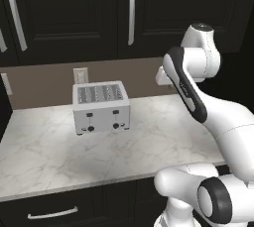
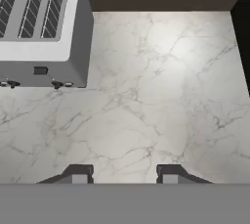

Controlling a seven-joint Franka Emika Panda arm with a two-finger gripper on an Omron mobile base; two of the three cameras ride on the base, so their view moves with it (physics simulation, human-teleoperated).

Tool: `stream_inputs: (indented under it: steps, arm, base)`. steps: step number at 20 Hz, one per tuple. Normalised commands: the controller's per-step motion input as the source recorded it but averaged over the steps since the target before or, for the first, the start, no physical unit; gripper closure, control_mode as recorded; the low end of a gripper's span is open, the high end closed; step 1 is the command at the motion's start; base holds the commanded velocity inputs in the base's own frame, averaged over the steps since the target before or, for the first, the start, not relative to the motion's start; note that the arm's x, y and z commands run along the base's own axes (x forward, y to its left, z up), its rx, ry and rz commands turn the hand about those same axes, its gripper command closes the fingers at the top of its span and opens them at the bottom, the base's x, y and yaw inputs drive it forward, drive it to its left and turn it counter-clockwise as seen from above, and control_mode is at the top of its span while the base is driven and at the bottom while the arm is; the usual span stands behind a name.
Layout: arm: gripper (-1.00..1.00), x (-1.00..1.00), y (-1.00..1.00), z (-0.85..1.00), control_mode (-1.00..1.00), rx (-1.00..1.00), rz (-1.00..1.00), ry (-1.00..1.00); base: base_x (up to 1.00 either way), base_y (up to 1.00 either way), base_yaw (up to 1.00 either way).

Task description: The dining table condiment station is running low on mustard. Refill the condiment station by opening the cabinet and taking the mustard from the cabinet and placing it on the dining table.

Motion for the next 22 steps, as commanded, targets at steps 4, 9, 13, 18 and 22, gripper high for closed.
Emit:
stream_inputs:
  steps: [4, 9, 13, 18, 22]
  arm:
    - [-1.00, 0.00, 0.00, 0.00, -1.00, 0.00, 0.00, -0.01]
    - [-1.00, -0.02, 0.00, 0.00, -1.00, 0.00, 0.00, -0.03]
    - [-1.00, -0.04, 0.22, 0.10, -1.00, -0.01, 0.00, -0.19]
    - [-1.00, -0.21, 0.26, 0.42, -1.00, 0.00, 0.00, -0.38]
    - [-1.00, -0.20, 0.34, 0.64, -1.00, -0.02, 0.00, -0.41]
  base:
    - [0.00, 0.00, 0.00]
    - [0.00, 0.00, 0.00]
    - [0.00, 0.00, 0.00]
    - [0.00, 0.00, 0.00]
    - [0.00, 0.00, 0.00]
